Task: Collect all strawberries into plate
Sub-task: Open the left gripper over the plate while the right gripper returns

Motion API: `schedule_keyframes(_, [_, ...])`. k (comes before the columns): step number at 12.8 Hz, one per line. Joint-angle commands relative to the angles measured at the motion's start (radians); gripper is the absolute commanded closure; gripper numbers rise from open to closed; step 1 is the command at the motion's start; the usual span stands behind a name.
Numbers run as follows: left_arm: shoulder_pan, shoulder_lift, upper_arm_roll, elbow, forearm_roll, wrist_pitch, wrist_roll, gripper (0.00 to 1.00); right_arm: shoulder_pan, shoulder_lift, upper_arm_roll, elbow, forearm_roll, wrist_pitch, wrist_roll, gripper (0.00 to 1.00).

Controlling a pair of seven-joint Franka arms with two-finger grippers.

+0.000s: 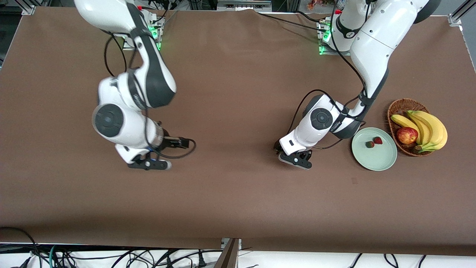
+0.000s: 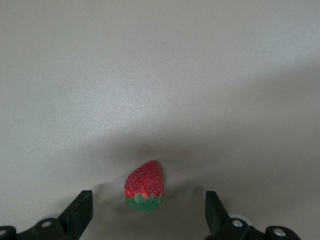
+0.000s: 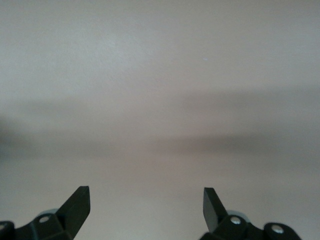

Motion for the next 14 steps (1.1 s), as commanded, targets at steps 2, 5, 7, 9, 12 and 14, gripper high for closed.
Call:
schedule_keyframes(2, [-0.011,0.024,0.007,0.027,0.062,0.015,-0.023,0.25,0.009,-0.278,-0.04,-0.234,-0.098,-0.057,-0.149,0.0])
schedule_keyframes(5, [-0.009,0.026,0.007,0.027,0.082,0.015,-0.023,0.7,-0.104,-0.386,0.038,-0.268,-0.164,-0.136,-0.152,0.0])
schedule_keyframes(7, [-0.009,0.024,0.007,0.028,0.079,0.015,-0.021,0.96,-0.26,-0.447,0.202,-0.28,-0.239,-0.167,-0.152,0.0])
schedule_keyframes(9, [-0.006,0.02,0.011,0.035,0.072,0.013,-0.017,1.0,-0.348,-0.534,0.306,-0.348,-0.31,-0.166,-0.152,0.0])
schedule_keyframes(12, [0.038,-0.012,0.021,0.053,0.07,-0.007,-0.006,1.0,-0.437,-0.575,0.351,-0.366,-0.313,-0.187,-0.196,0.0])
schedule_keyframes(14, [0.082,-0.06,0.021,0.05,0.067,-0.104,0.063,1.0,-0.529,-0.556,0.409,-0.339,-0.312,-0.189,-0.248,0.0])
